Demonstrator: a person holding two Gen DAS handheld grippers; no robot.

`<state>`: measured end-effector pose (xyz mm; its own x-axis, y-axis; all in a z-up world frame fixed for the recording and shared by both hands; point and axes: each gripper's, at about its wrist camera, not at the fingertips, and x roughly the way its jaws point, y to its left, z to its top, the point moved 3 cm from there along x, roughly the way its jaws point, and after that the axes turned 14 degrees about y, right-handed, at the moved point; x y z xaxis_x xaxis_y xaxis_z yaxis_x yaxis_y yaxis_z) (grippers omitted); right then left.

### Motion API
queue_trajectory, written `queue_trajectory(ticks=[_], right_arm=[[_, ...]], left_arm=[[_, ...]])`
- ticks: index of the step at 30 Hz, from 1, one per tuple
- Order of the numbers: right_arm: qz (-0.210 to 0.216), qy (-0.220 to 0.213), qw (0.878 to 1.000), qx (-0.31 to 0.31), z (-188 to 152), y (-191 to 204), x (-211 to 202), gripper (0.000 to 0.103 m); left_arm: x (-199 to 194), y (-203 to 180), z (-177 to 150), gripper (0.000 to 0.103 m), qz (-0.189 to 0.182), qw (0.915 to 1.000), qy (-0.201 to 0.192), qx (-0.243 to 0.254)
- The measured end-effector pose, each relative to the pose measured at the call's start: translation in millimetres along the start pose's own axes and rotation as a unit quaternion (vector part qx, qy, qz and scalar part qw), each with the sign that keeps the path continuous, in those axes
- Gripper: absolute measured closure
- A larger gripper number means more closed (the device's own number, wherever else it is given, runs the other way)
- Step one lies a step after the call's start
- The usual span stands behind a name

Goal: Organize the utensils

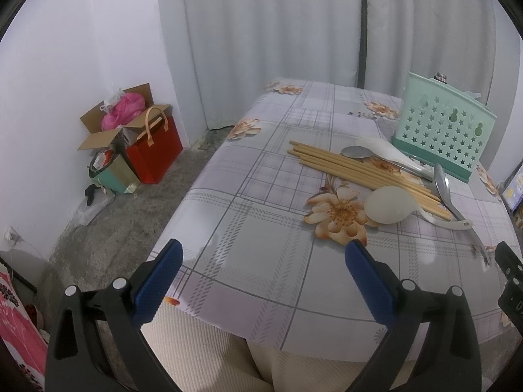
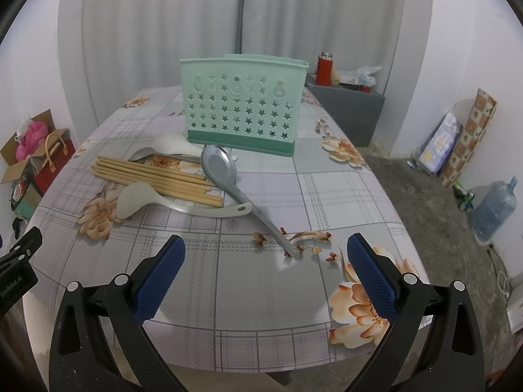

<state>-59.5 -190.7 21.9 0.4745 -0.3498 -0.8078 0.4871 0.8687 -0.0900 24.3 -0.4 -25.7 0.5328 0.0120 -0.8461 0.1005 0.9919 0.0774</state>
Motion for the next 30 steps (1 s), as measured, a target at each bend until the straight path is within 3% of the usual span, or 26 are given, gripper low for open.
queue_trajectory(ticks=[30], right_arm=[[-0.002,0.001,1.000,-0.002,-2.6,-0.1,-1.3,0.008]], left_arm=[[-0.9,0.2,-0.1,0.006,-0.002,1.0000,0.001,0.000]])
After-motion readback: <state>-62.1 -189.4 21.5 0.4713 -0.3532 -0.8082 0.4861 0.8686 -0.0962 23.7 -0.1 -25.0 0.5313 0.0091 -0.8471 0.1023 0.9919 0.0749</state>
